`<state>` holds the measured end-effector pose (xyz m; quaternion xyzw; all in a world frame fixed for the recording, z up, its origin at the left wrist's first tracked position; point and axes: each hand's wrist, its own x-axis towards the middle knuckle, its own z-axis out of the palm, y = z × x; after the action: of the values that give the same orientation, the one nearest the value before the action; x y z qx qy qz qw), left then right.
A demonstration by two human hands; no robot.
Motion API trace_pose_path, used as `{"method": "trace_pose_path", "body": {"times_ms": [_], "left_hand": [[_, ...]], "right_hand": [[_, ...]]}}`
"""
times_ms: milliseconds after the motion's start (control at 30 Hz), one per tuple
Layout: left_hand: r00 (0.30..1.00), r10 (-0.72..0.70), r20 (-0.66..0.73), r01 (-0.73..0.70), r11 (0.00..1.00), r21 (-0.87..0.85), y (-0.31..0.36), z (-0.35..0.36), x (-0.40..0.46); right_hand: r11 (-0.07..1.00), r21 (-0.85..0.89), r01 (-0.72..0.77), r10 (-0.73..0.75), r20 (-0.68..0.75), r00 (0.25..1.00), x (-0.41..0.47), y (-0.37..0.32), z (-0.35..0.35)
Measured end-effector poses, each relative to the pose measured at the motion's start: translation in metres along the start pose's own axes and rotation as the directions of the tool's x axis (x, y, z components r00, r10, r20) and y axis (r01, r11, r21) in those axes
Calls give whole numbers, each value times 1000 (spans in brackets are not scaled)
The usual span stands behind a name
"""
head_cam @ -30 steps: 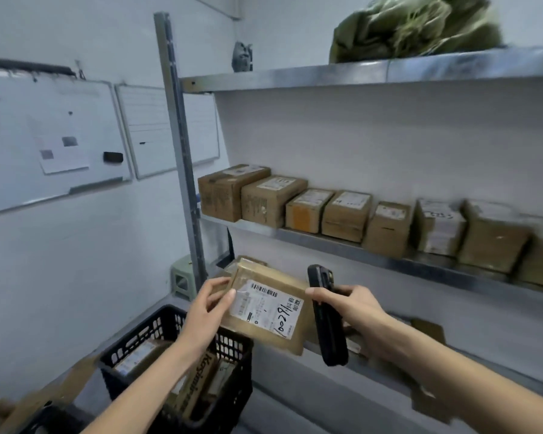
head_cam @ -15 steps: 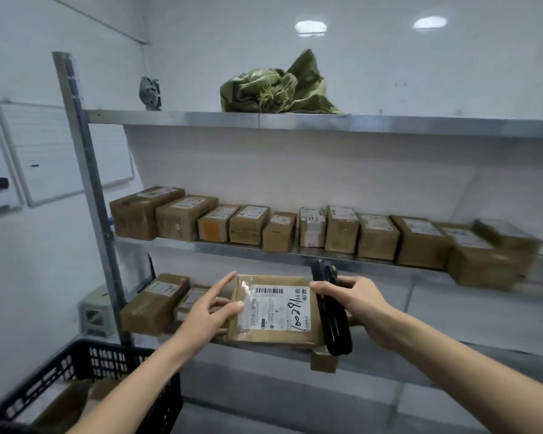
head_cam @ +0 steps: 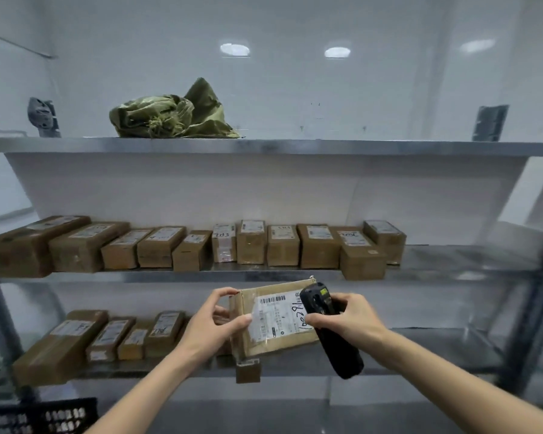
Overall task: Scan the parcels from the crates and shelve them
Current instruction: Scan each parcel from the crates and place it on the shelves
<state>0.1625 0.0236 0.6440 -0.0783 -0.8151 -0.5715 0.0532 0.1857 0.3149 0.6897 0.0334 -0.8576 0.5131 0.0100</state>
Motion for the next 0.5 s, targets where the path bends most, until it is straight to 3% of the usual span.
{"method": "trace_pose_path", "body": {"times_ms": [300,500], "left_hand": [[1000,11,-19,-12,996,-84,21,105,32],[994,44,-105,-42,999,15,35,149,46]], "right_hand": [[992,-124,-13,8,-40,999,6,42,-94],[841,-539,-40,13,-55,998,17,59,-129]]}}
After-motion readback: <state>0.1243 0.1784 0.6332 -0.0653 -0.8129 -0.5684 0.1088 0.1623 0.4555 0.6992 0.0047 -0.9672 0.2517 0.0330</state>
